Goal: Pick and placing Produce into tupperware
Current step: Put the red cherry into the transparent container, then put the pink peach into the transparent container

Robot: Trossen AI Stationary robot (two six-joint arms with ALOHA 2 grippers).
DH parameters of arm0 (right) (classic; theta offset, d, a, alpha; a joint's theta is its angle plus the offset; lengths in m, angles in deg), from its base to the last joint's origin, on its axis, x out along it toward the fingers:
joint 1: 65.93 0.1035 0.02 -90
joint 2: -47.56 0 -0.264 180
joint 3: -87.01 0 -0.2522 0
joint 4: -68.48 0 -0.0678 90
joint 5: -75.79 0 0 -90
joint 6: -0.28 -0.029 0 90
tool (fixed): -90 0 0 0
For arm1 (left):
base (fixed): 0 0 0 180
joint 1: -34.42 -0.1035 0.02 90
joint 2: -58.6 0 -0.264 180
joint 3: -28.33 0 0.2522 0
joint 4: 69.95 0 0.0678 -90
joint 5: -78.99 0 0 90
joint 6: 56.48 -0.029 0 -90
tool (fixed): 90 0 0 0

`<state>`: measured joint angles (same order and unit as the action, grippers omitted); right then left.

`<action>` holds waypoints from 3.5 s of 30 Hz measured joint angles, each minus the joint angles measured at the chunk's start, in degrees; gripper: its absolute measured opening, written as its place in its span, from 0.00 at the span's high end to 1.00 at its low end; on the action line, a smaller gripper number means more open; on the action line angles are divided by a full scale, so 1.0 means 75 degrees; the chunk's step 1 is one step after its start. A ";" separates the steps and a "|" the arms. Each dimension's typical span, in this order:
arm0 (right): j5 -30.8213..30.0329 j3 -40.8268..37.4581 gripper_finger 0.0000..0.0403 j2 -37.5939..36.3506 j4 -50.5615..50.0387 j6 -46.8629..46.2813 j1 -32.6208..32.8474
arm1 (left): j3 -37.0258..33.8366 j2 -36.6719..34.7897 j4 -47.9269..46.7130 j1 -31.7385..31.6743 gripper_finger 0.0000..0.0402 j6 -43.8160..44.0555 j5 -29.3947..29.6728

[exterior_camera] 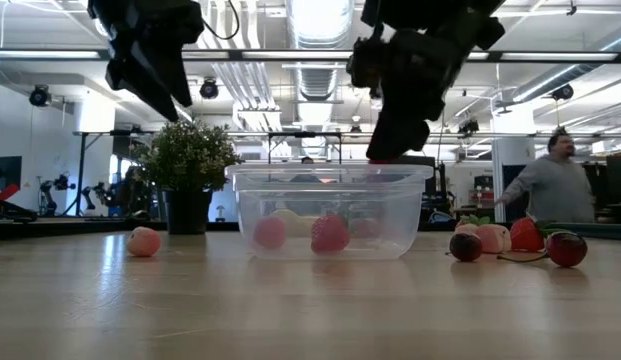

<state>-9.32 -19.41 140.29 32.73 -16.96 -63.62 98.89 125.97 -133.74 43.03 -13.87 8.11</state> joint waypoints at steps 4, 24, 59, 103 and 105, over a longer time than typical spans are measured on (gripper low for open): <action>-0.0117 0.0465 0.50 0.0145 0.0002 -0.0488 0.0060 | -0.0311 -0.0016 0.0002 0.0020 0.38 -0.0190 -0.0263; -0.4332 0.2263 0.38 -0.1483 -0.4264 -0.2687 0.0851 | -0.2884 -0.0033 0.3345 0.1297 0.38 -0.0875 -0.1018; -0.4877 -0.0916 0.39 -0.3617 -0.4736 -0.4703 0.1660 | -0.2836 0.2297 0.5172 0.1748 0.38 -0.1382 -0.1185; -0.4871 -0.0936 0.39 -0.3594 -0.4745 -0.4644 0.1654 | -0.0963 0.1092 0.3840 0.0750 0.86 -0.4594 -0.0675; -0.4871 -0.0936 0.39 -0.3594 -0.4744 -0.4621 0.1654 | -0.0740 0.1286 0.3888 0.0470 0.86 -0.5143 -0.1069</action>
<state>-45.85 -26.43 113.33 -2.85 -51.61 -51.21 93.34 135.61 -104.58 46.55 -52.44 0.09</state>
